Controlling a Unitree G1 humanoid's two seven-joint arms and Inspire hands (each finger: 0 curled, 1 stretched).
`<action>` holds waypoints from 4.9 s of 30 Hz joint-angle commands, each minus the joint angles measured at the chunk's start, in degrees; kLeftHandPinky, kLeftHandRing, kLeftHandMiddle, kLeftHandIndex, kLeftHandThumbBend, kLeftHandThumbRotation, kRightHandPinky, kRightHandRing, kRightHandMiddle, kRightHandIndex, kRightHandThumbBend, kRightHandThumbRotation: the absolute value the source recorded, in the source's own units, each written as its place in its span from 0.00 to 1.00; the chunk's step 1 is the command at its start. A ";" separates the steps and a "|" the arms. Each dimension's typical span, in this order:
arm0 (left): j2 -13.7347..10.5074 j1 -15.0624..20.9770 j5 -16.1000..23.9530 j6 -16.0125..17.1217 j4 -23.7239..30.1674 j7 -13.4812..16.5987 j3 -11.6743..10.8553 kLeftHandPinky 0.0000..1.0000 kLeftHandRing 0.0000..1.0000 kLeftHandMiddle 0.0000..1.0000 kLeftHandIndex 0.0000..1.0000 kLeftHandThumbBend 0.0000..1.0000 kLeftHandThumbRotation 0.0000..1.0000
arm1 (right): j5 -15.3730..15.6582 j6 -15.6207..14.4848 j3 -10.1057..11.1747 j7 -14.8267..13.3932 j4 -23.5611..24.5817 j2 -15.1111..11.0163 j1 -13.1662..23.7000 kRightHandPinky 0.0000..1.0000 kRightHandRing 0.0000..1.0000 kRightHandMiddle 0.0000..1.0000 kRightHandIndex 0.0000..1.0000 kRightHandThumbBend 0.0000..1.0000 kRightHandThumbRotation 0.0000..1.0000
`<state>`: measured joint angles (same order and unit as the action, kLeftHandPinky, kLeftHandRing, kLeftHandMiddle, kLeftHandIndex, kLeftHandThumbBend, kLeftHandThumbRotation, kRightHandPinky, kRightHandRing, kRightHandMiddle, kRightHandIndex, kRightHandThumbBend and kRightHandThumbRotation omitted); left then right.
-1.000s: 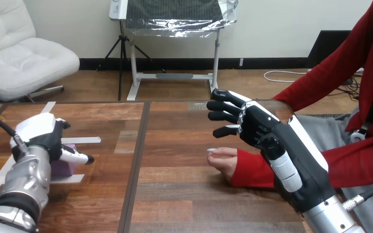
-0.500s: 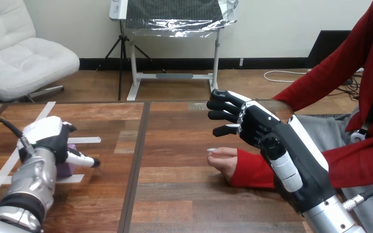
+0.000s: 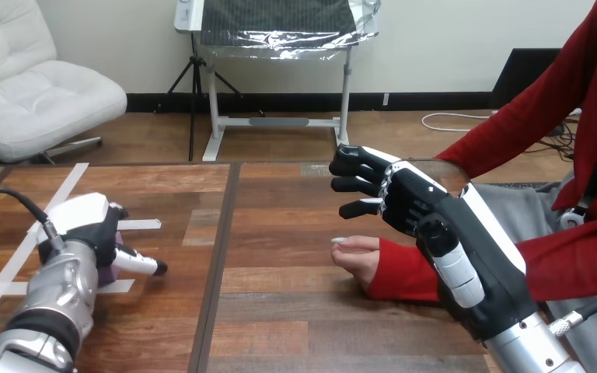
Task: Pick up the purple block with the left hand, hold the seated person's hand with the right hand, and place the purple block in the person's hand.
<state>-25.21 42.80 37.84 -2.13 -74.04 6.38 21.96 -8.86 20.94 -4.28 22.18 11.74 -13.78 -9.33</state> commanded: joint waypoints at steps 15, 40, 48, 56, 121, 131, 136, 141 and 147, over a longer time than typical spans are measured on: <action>2.21 7.14 0.44 -2.50 -1.67 -3.03 1.88 0.88 0.92 0.93 0.88 0.83 0.43 | -1.28 1.94 0.95 0.31 4.55 0.11 0.97 0.68 0.80 0.82 0.82 0.89 1.00; 2.10 8.32 1.19 -4.40 -2.43 -3.97 3.26 0.90 0.92 0.93 0.88 0.80 0.39 | -1.22 2.28 0.84 0.05 4.40 0.42 0.78 0.66 0.80 0.82 0.82 0.91 1.00; 1.81 8.33 1.20 -4.46 -2.46 -3.99 3.28 0.90 0.92 0.92 0.87 0.79 0.37 | -1.55 2.73 0.83 0.46 3.84 0.34 1.06 0.66 0.80 0.82 0.82 0.90 1.00; 1.68 8.43 0.70 -4.78 -2.37 -3.75 2.77 0.83 0.89 0.90 0.86 0.79 0.33 | -1.34 2.99 0.80 0.40 3.42 0.43 1.31 0.66 0.79 0.82 0.81 0.90 1.00; -0.76 7.63 -11.01 2.17 0.40 -0.51 -6.05 0.38 0.48 0.53 0.48 0.67 0.00 | -1.46 1.95 1.09 0.40 3.29 0.07 1.83 0.66 0.79 0.82 0.82 0.89 1.00; -0.92 8.19 -11.34 1.50 0.73 -2.38 -6.13 0.40 0.51 0.57 0.53 0.71 0.00 | -1.69 2.35 1.05 0.49 3.03 0.24 1.84 0.65 0.79 0.83 0.82 0.89 1.00; -1.20 8.44 -11.42 1.43 1.01 -4.11 -6.23 0.43 0.55 0.62 0.58 0.75 0.00 | -1.54 1.96 1.06 0.31 3.41 0.21 1.69 0.65 0.79 0.82 0.82 0.89 1.00; -1.54 8.83 -10.06 0.75 1.30 -5.27 -5.18 0.47 0.58 0.65 0.64 0.79 0.00 | -1.54 2.08 1.10 0.26 3.41 0.25 1.58 0.65 0.79 0.82 0.82 0.89 1.00; -1.89 9.61 -8.36 -0.81 1.80 -7.79 -3.85 0.49 0.62 0.69 0.68 0.80 0.00 | -1.64 1.90 1.15 0.33 3.47 0.14 1.61 0.65 0.79 0.82 0.81 0.90 1.00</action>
<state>-24.82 47.29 27.97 -2.10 -75.47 0.00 16.80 -9.34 22.29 -4.27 22.54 13.66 -13.74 -10.23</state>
